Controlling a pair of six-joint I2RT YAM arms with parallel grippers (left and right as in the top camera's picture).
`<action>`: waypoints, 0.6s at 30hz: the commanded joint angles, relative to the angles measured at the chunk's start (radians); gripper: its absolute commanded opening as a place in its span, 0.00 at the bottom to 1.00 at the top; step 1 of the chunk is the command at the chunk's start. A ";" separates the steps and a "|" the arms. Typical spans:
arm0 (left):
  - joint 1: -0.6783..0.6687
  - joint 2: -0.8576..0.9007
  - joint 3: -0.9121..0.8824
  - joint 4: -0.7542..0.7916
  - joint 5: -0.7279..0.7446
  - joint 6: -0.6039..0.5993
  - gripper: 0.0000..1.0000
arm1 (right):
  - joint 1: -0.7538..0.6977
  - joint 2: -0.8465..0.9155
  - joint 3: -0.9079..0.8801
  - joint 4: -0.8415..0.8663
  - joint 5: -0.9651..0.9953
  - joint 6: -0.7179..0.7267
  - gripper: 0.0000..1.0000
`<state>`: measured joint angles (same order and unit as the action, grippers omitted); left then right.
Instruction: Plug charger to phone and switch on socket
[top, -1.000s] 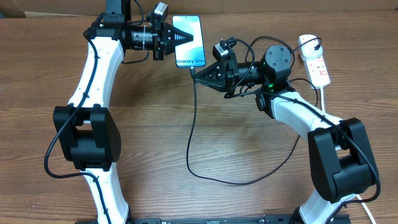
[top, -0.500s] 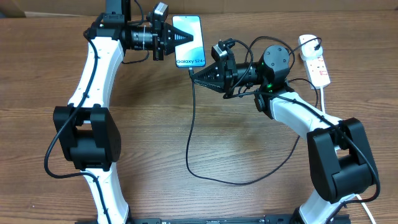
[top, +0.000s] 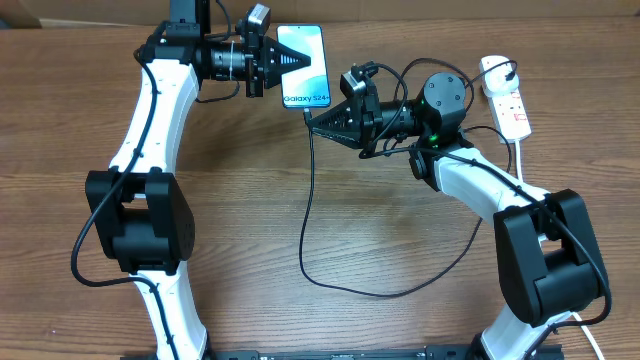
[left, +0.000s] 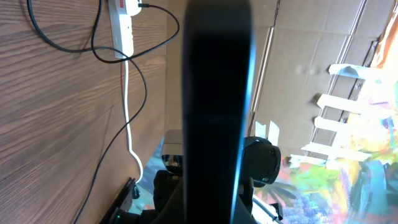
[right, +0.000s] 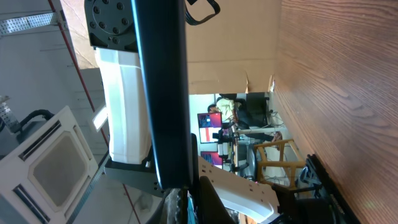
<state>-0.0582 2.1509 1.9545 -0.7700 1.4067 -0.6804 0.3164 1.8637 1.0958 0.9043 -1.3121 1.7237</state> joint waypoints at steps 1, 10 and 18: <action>0.008 0.000 0.010 0.003 0.051 0.000 0.04 | -0.006 -0.003 0.012 0.002 0.013 0.001 0.04; 0.008 0.000 0.010 0.004 0.046 0.000 0.04 | -0.007 -0.003 0.012 0.003 0.009 0.005 0.04; 0.020 0.000 0.010 0.003 0.029 0.000 0.04 | -0.007 -0.003 0.013 0.006 -0.013 0.009 0.04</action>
<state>-0.0494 2.1509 1.9545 -0.7704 1.4059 -0.6804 0.3149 1.8637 1.0958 0.9043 -1.3170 1.7275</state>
